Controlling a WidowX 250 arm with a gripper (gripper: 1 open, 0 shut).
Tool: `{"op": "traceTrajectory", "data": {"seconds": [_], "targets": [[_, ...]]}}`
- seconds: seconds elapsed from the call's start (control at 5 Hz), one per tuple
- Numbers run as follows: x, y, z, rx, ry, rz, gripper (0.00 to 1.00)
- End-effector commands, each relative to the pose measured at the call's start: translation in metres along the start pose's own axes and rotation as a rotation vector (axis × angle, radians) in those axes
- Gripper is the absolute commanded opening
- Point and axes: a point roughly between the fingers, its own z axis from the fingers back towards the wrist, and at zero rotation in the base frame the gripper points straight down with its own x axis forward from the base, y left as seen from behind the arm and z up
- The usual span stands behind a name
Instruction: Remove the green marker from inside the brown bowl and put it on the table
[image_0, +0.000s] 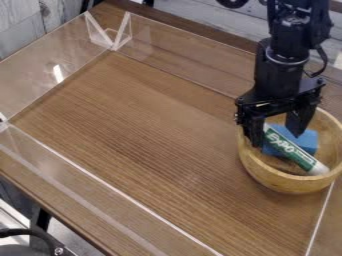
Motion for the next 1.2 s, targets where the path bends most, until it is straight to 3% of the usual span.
{"op": "traceTrajectory", "data": {"seconds": [0.0, 0.2, 1.0], "targets": [[-0.001, -0.008, 0.021, -0.064, -0.031, -0.02, 1.0], [-0.001, -0.008, 0.022, -0.068, -0.032, -0.023, 1.0], [-0.003, -0.01, -0.004, -0.077, -0.039, -0.01, 1.0]]}}
